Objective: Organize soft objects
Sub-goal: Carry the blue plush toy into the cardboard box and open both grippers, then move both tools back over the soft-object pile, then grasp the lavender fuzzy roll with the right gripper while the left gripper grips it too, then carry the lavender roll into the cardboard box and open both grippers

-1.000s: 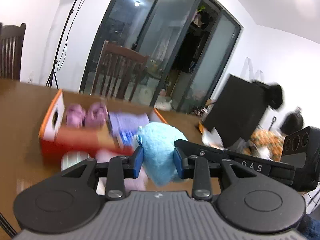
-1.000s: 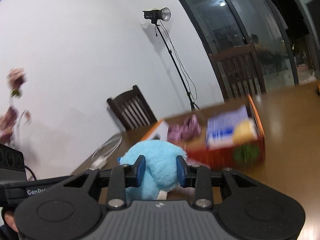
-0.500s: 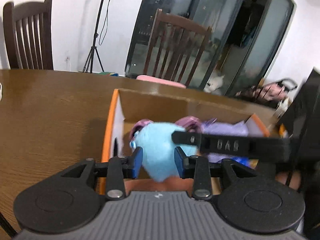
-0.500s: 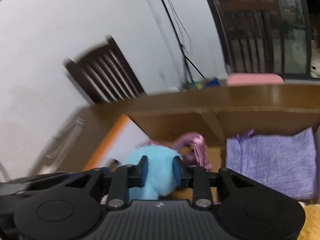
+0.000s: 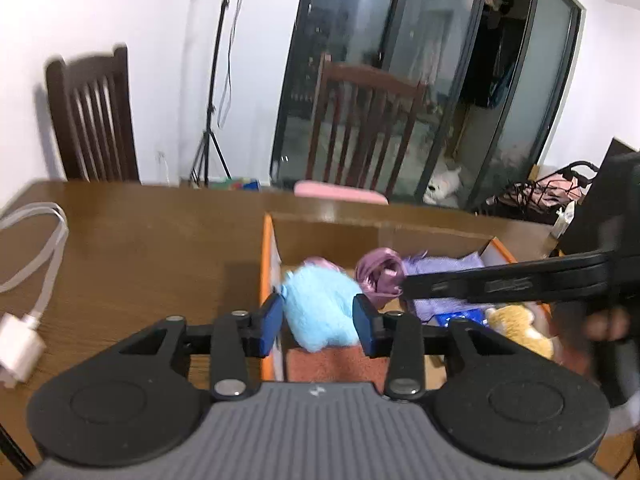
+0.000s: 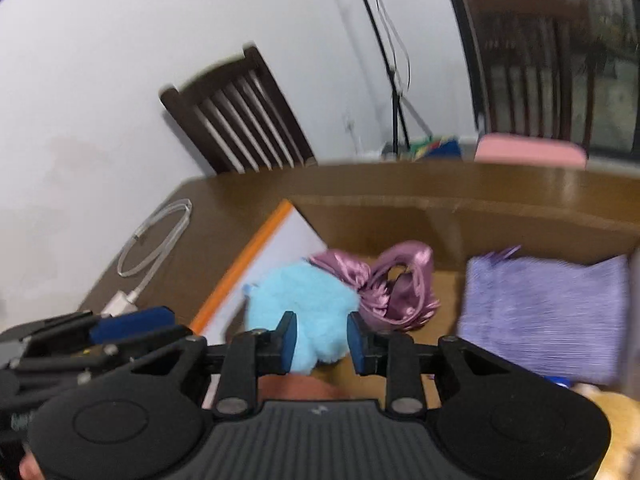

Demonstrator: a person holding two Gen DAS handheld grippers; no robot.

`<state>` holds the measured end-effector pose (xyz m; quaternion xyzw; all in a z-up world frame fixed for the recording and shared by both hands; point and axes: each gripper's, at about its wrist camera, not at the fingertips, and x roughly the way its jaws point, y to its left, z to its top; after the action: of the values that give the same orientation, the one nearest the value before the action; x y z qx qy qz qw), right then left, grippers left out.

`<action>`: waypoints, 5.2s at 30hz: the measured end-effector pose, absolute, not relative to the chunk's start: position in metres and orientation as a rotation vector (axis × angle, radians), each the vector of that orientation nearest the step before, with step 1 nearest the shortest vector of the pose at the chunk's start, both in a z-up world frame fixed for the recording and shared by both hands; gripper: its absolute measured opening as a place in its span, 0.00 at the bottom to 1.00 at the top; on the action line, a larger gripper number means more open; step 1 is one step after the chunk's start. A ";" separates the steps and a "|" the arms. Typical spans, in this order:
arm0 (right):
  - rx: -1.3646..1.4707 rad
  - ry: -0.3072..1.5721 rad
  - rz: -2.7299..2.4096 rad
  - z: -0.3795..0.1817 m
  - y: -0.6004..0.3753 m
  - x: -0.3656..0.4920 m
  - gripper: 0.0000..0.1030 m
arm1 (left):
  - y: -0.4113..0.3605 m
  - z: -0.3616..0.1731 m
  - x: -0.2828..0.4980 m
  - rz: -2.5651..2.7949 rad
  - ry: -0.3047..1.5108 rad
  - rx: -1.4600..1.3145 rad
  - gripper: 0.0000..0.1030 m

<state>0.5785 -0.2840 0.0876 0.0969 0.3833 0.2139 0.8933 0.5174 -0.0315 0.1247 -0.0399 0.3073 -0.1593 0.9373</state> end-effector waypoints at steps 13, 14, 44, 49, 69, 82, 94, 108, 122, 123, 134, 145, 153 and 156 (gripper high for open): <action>-0.071 0.452 0.167 0.197 -0.349 0.364 0.73 | -0.012 0.189 0.352 -0.284 0.388 0.069 0.87; -0.080 0.414 0.151 0.200 -0.352 0.348 0.76 | -0.012 0.192 0.340 -0.275 0.358 0.072 0.93; 0.005 0.266 0.202 0.065 -0.318 0.015 0.94 | 0.047 0.086 0.080 -0.243 0.232 -0.014 1.00; 0.038 0.268 0.190 0.056 -0.319 0.024 0.94 | 0.034 0.076 0.088 -0.270 0.255 0.010 1.00; 0.261 0.426 0.178 0.031 -0.341 0.247 0.89 | -0.031 0.057 0.249 -0.292 0.360 0.010 1.00; 0.352 0.530 0.204 0.001 -0.326 0.392 0.15 | -0.050 0.059 0.326 -0.286 0.429 -0.105 1.00; 0.361 0.524 0.386 0.030 -0.376 0.230 0.15 | -0.059 0.066 0.216 -0.421 0.428 -0.090 1.00; 0.389 0.508 0.314 0.008 -0.380 0.163 0.34 | -0.084 0.029 0.206 -0.513 0.611 -0.196 0.67; 0.557 0.574 0.289 -0.024 -0.380 0.194 0.23 | -0.097 0.015 0.252 -0.564 0.712 -0.274 0.32; 0.561 0.576 0.292 -0.023 -0.381 0.198 0.22 | -0.097 0.018 0.255 -0.572 0.706 -0.287 0.31; 0.356 0.381 0.382 0.098 -0.374 0.356 0.19 | -0.102 0.105 0.421 -0.545 0.522 -0.309 0.29; 0.281 0.691 0.289 0.029 -0.342 0.508 0.18 | -0.118 0.044 0.516 -0.434 0.696 -0.154 0.27; 0.292 0.662 0.238 0.047 -0.354 0.485 0.32 | -0.106 0.068 0.500 -0.480 0.721 -0.221 0.47; 0.246 0.613 0.231 0.077 -0.361 0.462 0.40 | -0.098 0.098 0.473 -0.478 0.663 -0.170 0.49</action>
<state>0.4618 -0.3607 0.0767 0.1206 0.3002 0.1132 0.9394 0.4730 -0.0980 0.0977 -0.0825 0.3222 -0.2319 0.9141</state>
